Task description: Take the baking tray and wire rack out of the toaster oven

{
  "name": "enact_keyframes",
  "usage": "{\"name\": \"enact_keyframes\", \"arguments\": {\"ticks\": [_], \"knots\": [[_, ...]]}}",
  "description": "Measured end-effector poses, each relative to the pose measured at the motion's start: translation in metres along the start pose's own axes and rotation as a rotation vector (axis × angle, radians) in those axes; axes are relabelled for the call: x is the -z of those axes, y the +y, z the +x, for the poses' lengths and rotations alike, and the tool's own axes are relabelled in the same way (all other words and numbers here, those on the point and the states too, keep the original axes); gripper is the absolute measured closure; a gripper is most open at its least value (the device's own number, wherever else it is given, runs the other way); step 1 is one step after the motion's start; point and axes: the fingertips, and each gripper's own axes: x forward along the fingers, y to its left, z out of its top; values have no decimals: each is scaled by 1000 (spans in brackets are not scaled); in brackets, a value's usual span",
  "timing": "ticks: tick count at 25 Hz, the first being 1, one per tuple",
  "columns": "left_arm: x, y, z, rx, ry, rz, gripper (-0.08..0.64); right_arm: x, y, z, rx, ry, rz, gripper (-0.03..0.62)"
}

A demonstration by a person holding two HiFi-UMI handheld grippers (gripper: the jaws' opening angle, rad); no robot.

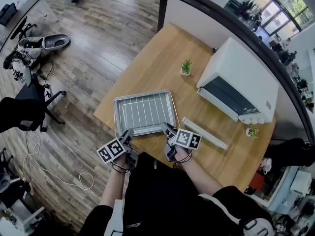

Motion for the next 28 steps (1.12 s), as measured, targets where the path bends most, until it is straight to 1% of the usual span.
{"name": "enact_keyframes", "arguments": {"ticks": [2, 4, 6, 8, 10, 13, 14, 15, 16, 20, 23, 25, 28], "knots": [[1, 1, 0, 1, 4, -12, 467, 0, 2, 0, -4, 15, 7, 486], [5, 4, 1, -4, 26, -23, 458, 1, 1, 0, -2, 31, 18, 482], [9, 7, 2, -13, 65, -13, 397, 1, -1, -1, 8, 42, 16, 478], [12, 8, 3, -14, 98, 7, 370, -1, -5, -1, 17, 51, 9, 471], [14, 8, 5, -10, 112, 15, 367, -2, -9, -1, 26, 59, 4, 459], [14, 12, 6, -10, 121, -19, 367, 1, -11, 1, 27, 76, 12, 442], [15, 14, 7, -10, 127, -30, 367, 4, -10, 3, 19, 91, 18, 423], [15, 16, 7, -10, 133, -35, 367, 8, -8, 4, 9, 111, 24, 337], [15, 18, 8, -13, 138, -36, 367, 12, -6, 6, 0, 132, 27, 266], [17, 26, 8, -39, 167, -33, 361, 24, -10, 9, 10, 168, 11, 268], [26, 32, 5, -61, 213, -86, 354, 27, -14, 9, 24, 178, 8, 273], [31, 36, 3, -75, 242, -104, 349, 29, -16, 9, 27, 180, 23, 279], [33, 37, 3, -83, 288, -94, 345, 30, -17, 11, 31, 184, 19, 280]]}}
